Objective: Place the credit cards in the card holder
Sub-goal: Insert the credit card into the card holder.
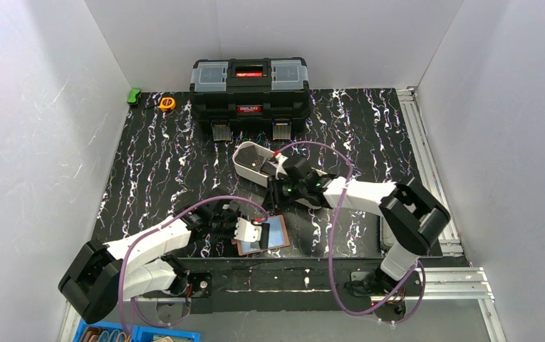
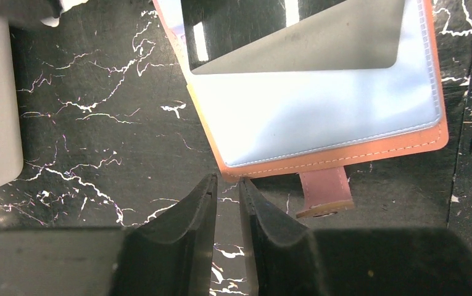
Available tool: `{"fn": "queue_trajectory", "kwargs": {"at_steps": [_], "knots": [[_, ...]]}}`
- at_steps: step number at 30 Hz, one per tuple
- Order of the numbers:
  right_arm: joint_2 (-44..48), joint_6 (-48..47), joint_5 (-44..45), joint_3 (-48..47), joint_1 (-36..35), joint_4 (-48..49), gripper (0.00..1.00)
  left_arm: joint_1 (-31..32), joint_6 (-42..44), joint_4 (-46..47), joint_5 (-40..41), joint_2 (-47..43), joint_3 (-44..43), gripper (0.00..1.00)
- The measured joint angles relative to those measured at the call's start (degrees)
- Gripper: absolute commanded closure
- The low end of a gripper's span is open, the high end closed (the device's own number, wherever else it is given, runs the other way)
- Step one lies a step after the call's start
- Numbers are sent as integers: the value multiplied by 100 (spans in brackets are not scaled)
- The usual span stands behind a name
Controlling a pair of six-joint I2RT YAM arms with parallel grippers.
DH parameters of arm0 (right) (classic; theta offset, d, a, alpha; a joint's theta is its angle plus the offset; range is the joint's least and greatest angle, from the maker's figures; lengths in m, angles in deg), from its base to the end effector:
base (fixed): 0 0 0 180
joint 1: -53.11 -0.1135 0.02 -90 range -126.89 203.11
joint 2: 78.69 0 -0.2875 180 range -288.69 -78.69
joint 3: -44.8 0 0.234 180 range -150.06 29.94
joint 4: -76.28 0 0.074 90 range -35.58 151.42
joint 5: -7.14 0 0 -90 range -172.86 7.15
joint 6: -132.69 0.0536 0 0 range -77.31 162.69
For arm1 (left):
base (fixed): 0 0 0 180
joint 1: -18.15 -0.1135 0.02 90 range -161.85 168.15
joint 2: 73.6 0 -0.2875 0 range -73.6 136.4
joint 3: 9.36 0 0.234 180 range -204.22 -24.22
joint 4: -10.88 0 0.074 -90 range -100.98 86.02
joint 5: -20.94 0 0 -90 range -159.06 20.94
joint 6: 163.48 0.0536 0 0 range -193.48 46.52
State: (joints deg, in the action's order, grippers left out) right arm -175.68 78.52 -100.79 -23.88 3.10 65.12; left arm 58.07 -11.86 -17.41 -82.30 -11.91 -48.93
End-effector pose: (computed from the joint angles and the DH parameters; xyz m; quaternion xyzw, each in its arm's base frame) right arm 0.2171 0.2845 0.2084 -0.1763 0.8783 0.3903 0.2128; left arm 0.1308 -0.1255 0.1813 0.7487 0.5609 -0.0432 0.3508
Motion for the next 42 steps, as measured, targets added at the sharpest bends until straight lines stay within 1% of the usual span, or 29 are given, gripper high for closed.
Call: {"fn": "queue_trajectory", "kwargs": {"at_steps": [3,10,20,26,28,42], "knots": [[363,144,-28,476,166,219,77,0,-2,-7,0,-2,0,81],[367,398,-387,1141,149,564,78,0,-7,-7,0,-2,0,81],[249,498,-649,1165,151,901,76,0,-2,-13,2,-2,0,82],[136,542,-673,1257,151,968,69,0,15,-22,0,-2,0,82],[136,544,-673,1298,151,975,68,0,20,-24,0,-2,0,82],[92,584,-767,1318,140,1099,68,0,33,-28,0,0,0,83]]}}
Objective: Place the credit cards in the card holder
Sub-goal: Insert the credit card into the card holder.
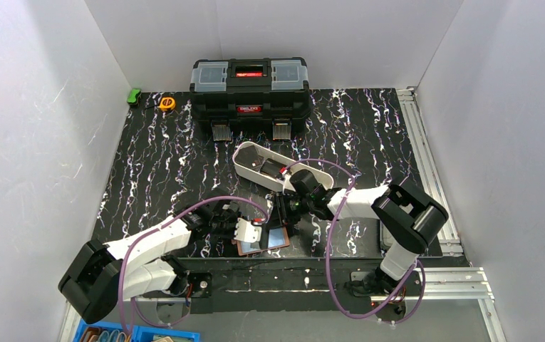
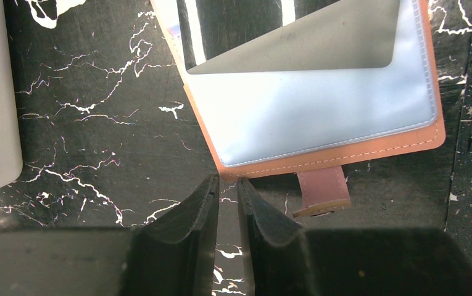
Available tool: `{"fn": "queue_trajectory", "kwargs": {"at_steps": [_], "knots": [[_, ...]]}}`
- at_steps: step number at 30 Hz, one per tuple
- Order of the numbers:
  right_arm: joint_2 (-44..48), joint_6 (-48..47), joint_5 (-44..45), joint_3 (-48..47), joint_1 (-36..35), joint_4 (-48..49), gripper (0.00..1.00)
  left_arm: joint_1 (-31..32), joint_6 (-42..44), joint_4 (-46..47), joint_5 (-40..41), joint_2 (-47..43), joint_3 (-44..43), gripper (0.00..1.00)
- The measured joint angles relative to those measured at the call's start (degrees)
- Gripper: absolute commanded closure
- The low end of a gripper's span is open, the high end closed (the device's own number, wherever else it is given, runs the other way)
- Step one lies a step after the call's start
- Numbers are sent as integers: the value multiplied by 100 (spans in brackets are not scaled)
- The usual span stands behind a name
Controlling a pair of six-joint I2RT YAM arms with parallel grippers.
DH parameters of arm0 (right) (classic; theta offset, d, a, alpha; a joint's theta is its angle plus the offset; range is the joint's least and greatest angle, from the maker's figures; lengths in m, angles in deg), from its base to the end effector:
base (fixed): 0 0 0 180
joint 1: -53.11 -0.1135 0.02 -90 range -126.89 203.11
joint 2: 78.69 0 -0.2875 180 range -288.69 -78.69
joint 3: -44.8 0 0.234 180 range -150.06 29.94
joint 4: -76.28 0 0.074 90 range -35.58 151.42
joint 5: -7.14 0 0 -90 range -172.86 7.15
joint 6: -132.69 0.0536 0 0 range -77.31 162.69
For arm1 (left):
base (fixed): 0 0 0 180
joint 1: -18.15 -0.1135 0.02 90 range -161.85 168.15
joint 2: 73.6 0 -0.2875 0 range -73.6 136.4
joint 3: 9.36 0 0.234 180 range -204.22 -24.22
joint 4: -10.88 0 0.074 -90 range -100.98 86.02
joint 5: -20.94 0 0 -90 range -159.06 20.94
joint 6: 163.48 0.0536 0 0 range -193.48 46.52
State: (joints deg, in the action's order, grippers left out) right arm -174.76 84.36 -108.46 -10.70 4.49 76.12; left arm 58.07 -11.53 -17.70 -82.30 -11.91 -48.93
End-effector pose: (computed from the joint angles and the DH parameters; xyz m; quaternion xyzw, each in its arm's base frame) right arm 0.1947 0.2561 0.1674 -0.1459 0.8792 0.4302 0.1439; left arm 0.1304 -0.1251 0.1809 0.7508 0.5594 -0.0427 0.3486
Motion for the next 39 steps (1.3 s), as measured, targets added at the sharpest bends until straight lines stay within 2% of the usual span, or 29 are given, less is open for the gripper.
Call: {"fn": "queue_trajectory", "kwargs": {"at_steps": [24,39], "knots": [[-214,-164,59,-492,-166,-232,71,0,0,0,2,11,-2,84],[24,-286,151,-367,-203,-535,67,0,2,0,0,15,-2,84]]}}
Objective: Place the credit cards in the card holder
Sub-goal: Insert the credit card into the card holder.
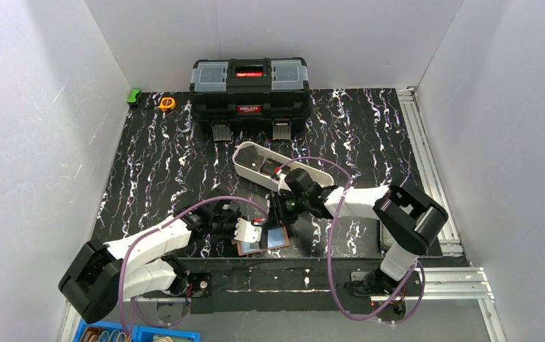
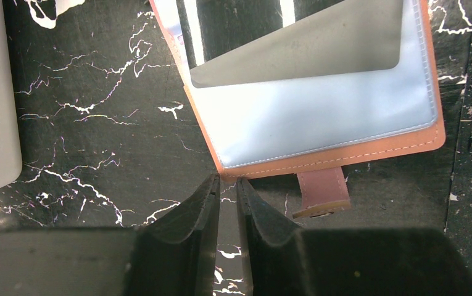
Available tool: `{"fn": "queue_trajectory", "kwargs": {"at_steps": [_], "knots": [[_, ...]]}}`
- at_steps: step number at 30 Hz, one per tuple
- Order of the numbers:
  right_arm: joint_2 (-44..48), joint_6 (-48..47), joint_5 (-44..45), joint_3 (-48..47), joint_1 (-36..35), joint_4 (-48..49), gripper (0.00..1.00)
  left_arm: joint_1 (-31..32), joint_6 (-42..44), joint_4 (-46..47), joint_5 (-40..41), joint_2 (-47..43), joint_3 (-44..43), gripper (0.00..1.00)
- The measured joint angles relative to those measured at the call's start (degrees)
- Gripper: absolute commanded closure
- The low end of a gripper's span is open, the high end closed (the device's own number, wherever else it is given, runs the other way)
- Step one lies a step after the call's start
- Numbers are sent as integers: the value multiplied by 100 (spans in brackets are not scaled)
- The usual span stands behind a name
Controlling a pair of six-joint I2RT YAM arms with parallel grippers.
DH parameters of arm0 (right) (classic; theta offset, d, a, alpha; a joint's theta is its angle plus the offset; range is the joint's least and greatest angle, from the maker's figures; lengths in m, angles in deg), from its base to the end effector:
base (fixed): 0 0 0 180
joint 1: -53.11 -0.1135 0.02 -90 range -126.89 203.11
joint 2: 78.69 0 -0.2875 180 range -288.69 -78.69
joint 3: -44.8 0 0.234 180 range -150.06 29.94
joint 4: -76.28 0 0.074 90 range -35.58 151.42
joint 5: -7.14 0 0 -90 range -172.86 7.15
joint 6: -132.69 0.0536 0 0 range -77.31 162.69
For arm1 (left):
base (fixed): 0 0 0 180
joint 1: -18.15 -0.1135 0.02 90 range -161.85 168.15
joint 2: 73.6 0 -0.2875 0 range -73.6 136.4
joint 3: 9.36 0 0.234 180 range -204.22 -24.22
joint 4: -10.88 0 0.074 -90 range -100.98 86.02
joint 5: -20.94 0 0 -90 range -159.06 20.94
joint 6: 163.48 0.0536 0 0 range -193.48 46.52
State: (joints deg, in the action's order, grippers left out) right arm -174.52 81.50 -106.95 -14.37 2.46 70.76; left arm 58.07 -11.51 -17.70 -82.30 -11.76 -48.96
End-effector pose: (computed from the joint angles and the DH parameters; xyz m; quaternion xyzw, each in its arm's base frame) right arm 0.1911 0.2675 0.1773 -0.1763 0.8806 0.4145 0.1473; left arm 0.1306 -0.1253 0.1806 0.7511 0.5596 -0.0429 0.3477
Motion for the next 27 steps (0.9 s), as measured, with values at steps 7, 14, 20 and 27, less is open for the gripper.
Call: {"fn": "queue_trajectory", "kwargs": {"at_steps": [7,14,20,27], "knots": [[13,0,-4,111,0,-33,67,0,0,-2,2,0,-2,84],[7,22,-17,111,0,-13,67,0,-2,-2,4,0,-2,84],[-79,101,-48,109,-20,173,67,0,-2,-2,7,0,-2,84],[-149,149,-39,85,-68,308,67,0,-7,-4,7,0,-2,85]]}}
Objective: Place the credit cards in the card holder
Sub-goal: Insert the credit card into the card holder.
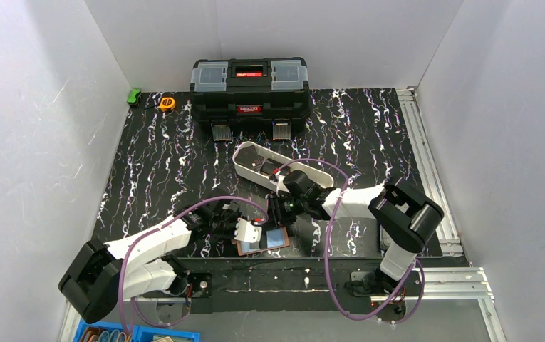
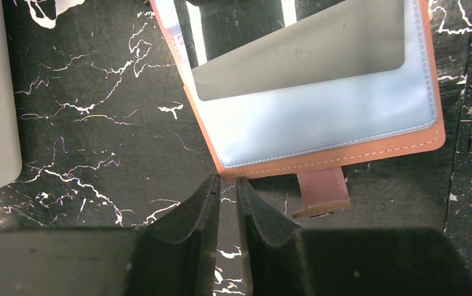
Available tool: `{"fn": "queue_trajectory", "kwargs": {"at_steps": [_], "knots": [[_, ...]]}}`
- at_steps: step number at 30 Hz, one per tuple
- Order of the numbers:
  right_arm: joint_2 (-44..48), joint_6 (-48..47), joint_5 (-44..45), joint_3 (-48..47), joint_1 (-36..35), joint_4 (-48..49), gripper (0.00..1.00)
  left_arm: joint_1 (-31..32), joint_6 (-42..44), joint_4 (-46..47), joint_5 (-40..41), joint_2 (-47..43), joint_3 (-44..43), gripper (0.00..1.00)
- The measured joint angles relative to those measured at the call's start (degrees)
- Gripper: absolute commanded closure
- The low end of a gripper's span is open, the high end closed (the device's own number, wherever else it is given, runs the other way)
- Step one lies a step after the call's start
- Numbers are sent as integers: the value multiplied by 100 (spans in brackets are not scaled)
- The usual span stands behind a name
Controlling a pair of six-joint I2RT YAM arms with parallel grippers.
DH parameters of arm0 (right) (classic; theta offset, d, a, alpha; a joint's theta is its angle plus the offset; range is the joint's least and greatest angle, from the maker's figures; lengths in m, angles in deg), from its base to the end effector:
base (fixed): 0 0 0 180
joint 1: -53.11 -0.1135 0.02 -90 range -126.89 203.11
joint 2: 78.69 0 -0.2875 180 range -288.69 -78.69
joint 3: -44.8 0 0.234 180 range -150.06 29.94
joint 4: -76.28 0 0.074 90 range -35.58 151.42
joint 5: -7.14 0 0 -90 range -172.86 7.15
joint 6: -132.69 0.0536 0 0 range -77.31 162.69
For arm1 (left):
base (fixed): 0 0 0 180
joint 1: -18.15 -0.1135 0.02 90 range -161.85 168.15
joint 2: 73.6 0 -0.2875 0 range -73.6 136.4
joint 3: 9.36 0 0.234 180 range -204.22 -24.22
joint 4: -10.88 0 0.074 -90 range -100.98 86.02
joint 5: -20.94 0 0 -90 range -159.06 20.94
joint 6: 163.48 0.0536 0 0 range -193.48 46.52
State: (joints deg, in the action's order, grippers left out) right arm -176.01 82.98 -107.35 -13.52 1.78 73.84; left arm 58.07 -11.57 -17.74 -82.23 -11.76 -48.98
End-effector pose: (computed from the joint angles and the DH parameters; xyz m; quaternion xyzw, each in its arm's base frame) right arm 0.1892 0.2719 0.1701 -0.1725 0.8783 0.4229 0.1415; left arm 0.1307 -0.1253 0.1806 0.7507 0.5603 -0.0426 0.3474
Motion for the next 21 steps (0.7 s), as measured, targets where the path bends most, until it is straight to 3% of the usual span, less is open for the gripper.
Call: {"fn": "queue_trajectory", "kwargs": {"at_steps": [21], "knots": [[-199,-22,-7,-306,-317,-96,67,0,-83,0,-2,24,-17,87]]}}
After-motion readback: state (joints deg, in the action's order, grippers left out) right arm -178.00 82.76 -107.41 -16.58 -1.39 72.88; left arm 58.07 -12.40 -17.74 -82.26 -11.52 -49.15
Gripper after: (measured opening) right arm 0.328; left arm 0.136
